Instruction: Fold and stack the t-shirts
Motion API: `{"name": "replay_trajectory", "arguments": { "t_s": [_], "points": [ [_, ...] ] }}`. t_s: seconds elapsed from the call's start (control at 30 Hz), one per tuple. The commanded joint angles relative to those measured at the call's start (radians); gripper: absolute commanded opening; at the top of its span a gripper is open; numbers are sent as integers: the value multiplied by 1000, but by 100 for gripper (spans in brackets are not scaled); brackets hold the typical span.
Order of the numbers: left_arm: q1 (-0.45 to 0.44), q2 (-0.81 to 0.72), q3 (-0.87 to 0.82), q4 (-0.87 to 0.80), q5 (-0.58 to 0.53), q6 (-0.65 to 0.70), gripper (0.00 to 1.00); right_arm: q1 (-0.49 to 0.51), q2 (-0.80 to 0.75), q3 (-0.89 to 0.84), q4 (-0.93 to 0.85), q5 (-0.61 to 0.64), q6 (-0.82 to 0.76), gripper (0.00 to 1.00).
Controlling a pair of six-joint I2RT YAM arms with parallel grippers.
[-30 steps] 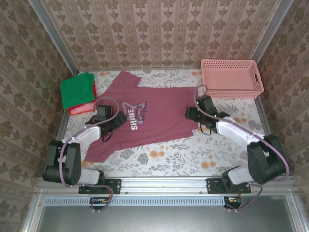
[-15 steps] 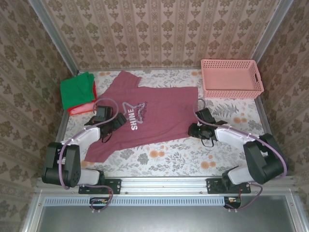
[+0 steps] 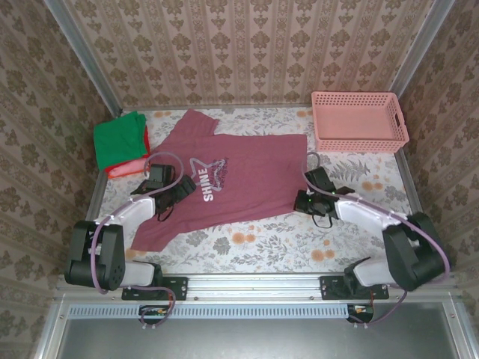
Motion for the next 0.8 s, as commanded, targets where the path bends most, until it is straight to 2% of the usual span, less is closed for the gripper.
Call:
{"name": "replay_trajectory", "arguments": {
  "t_s": [0.0, 0.37, 0.53, 0.6, 0.67, 0.77],
  "points": [
    [4, -21, 1, -23, -7, 3, 100, 6, -100, -43, -122, 47, 71, 0],
    [4, -33, 14, -43, 0, 9, 100, 27, -389, -102, -468, 103, 200, 0],
    [4, -40, 16, -49, 6, 9, 100, 33, -459, -154, -513, 61, 271, 1],
    [4, -45, 18, -49, 11, 9, 100, 35, -488, -184, -490, 50, 292, 14],
    [5, -55, 22, -52, 19, 8, 100, 34, -501, -183, -464, 55, 291, 38],
    [3, -86, 32, -75, 14, 17, 100, 34, -487, -156, -402, 77, 251, 61]
  ]
}}
